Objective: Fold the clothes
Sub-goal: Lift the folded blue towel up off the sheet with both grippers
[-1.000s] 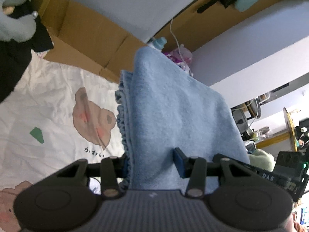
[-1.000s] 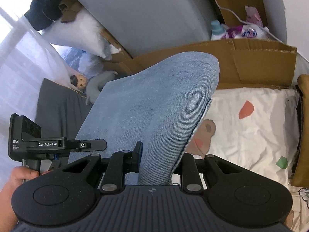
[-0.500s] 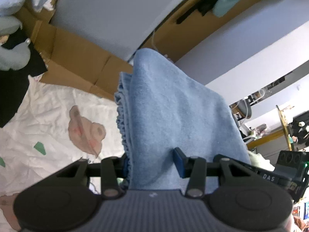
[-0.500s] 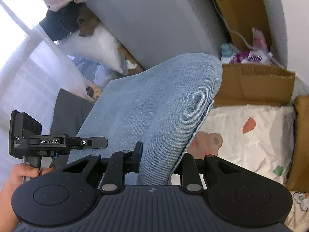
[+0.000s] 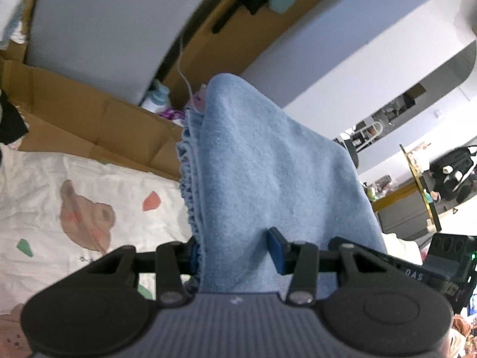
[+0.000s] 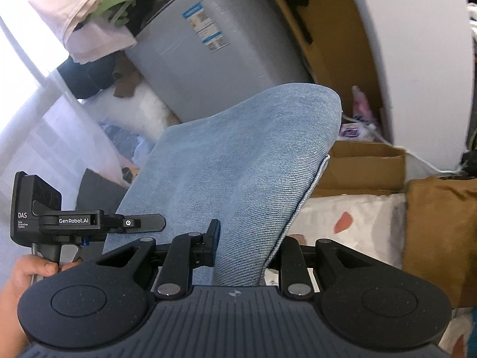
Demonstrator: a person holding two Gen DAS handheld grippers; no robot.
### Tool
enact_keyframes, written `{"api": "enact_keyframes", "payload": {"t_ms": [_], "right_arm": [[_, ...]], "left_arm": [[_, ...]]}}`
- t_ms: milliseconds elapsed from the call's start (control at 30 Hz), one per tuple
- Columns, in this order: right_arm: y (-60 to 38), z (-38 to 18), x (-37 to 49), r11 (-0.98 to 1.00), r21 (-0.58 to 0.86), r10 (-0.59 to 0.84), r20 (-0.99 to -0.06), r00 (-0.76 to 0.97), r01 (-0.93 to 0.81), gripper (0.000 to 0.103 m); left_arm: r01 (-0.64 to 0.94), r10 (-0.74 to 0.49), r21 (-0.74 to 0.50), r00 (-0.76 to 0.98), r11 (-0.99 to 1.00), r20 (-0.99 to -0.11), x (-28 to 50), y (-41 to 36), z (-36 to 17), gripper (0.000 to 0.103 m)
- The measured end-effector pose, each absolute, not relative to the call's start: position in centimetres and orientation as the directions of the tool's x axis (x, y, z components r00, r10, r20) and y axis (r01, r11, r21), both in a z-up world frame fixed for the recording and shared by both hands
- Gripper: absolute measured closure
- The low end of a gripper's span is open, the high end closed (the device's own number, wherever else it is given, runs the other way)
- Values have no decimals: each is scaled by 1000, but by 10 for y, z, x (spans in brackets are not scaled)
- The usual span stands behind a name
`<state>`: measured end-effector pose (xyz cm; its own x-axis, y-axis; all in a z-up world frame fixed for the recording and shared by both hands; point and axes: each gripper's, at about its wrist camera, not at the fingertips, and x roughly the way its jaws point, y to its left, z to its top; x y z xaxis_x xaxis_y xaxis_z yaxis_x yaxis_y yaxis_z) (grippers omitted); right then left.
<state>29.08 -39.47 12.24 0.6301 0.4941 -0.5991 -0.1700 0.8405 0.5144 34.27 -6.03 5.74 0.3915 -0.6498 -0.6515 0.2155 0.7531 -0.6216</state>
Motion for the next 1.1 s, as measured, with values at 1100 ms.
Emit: {"api": "enact_keyframes", "payload": {"t_ms": [1100], "right_arm": [[-565, 70, 253, 868, 496, 330, -612, 718, 24, 82]], "left_arm": [[340, -725, -640, 317, 689, -612, 349, -239, 8, 57]]}}
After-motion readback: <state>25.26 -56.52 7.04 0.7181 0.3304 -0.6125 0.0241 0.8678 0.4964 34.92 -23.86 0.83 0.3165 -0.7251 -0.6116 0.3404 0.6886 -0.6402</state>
